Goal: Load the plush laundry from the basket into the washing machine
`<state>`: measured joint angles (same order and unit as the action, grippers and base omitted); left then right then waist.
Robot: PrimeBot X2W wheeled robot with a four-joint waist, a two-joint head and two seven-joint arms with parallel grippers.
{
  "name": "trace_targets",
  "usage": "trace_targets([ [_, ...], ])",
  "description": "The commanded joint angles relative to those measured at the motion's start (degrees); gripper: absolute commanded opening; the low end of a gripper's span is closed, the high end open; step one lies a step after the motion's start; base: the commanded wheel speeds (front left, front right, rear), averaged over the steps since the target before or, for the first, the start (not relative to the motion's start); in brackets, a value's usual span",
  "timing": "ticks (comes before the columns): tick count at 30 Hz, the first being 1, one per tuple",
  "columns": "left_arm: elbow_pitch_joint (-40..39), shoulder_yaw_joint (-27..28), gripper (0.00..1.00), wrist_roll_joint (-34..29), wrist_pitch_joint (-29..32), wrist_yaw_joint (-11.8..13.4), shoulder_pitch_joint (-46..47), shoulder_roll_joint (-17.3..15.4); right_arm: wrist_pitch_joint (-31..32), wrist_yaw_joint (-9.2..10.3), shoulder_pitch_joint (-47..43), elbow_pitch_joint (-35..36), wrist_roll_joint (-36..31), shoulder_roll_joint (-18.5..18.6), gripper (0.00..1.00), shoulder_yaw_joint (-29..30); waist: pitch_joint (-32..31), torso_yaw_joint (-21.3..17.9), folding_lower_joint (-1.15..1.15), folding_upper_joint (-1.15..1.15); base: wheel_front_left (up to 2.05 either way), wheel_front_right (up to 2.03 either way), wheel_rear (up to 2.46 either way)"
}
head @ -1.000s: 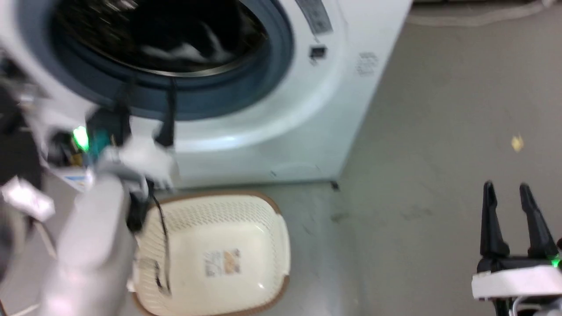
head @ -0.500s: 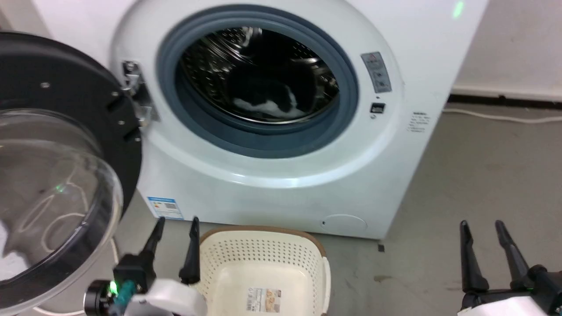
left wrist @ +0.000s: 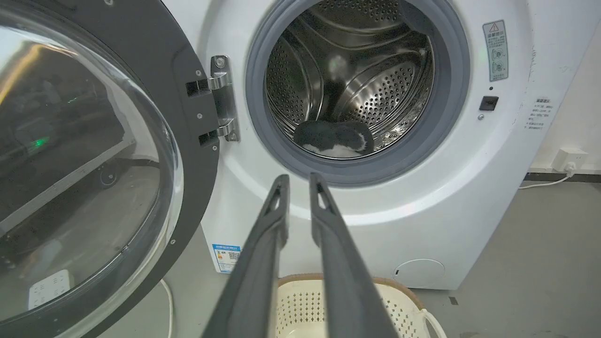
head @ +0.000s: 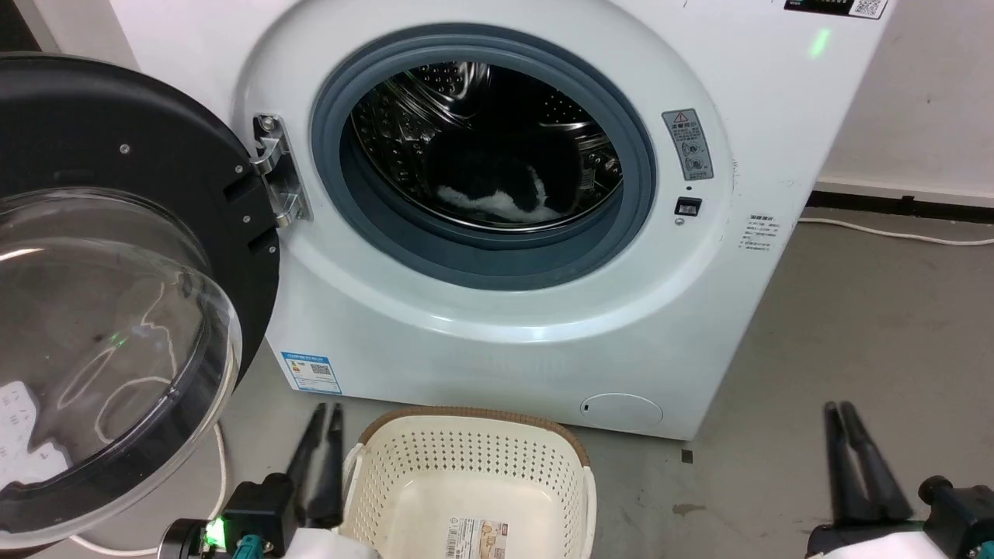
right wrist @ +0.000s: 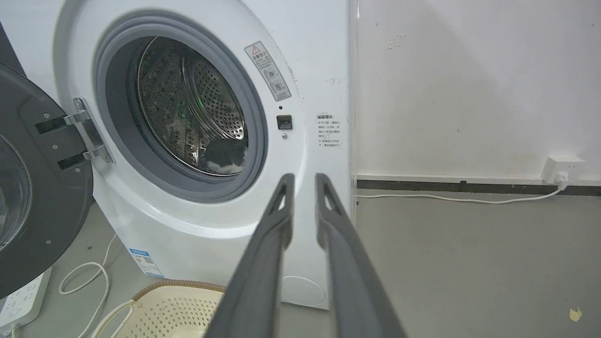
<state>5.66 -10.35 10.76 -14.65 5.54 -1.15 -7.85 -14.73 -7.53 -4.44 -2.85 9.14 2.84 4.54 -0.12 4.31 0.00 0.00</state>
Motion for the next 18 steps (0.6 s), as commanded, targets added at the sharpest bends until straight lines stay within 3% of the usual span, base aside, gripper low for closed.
trace_targets([
  [1, 0.0, 0.0, 0.00, 0.0, 0.1, 0.0, 0.0, 0.0, 0.1, 0.00, 0.0, 0.0, 0.0, 0.0, 0.00, 0.0, 0.0, 0.0, 0.00, 0.00, 0.00, 0.00, 0.00],
  [18, -0.8, 1.4, 0.00, -1.5, 2.0, -0.8, 0.2, 0.7, 2.1, 0.01, 0.6, 0.4, -1.3, 0.0, 0.00, -0.6, 0.0, -0.6, 0.00, 0.00, 0.00, 0.00, 0.00],
])
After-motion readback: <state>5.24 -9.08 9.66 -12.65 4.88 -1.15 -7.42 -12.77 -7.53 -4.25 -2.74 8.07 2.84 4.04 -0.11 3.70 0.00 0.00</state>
